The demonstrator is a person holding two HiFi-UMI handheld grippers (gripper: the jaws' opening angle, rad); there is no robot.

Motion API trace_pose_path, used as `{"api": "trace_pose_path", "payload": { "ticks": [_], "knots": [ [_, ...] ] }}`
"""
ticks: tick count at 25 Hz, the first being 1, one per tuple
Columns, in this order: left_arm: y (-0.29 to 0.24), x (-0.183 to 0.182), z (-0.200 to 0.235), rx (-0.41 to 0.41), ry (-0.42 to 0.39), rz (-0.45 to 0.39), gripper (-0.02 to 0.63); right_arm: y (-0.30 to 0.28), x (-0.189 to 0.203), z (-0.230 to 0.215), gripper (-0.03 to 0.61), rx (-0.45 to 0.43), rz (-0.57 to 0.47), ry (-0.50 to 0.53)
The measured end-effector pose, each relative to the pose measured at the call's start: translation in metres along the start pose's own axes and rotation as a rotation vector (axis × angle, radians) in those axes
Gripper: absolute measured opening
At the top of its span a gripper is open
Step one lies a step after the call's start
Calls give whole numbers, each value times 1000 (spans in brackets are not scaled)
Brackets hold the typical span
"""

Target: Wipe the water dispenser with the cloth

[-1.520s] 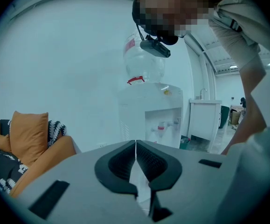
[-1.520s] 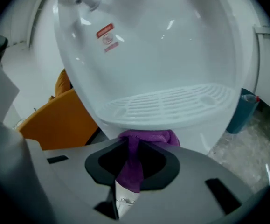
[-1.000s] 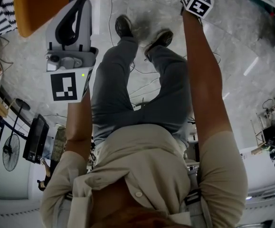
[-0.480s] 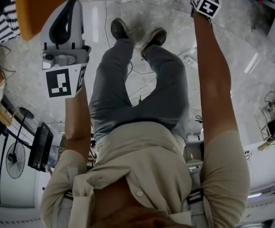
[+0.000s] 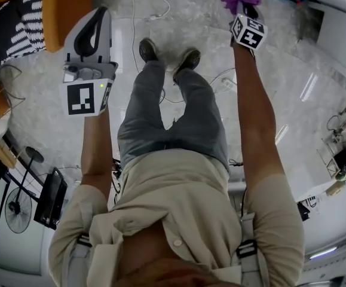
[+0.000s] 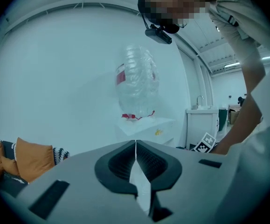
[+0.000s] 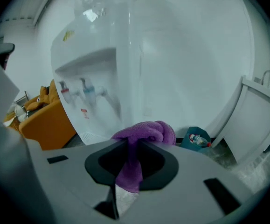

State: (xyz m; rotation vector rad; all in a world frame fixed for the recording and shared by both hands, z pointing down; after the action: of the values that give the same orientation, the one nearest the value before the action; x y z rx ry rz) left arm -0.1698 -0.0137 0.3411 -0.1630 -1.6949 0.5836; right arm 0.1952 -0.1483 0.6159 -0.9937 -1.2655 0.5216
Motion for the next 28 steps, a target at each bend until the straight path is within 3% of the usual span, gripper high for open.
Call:
{"api": "trace_pose_path", "payload": {
  "ticks": [5, 9, 12, 20, 28],
  "knots": [
    [26, -52, -2, 12, -54, -9, 21, 92, -51, 3, 72, -43, -117, 29],
    [49, -82, -2, 35, -121, 72, 21, 168, -80, 11, 72, -82, -173, 73],
    [60, -107, 5, 36, -114, 98, 21, 221, -115, 19, 72, -111, -241, 108],
    [126, -181, 26, 19, -101, -1, 22, 379, -187, 57, 72, -170, -416, 191],
    [188, -224, 16, 10, -130, -58, 22, 498, -228, 85, 72, -235, -535, 320]
  ]
}}
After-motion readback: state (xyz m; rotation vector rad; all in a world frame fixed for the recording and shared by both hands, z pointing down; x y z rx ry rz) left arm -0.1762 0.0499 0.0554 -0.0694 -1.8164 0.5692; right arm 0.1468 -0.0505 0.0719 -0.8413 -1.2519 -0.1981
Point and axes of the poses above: the fingertips, and each gripper's own axes: y backward along the fingers, z to its left, x out of its underside, the point moved 4 cm from there along y, backward along the fingers, and after that the axes turned 14 degrees about z, right-handed, at the moved point
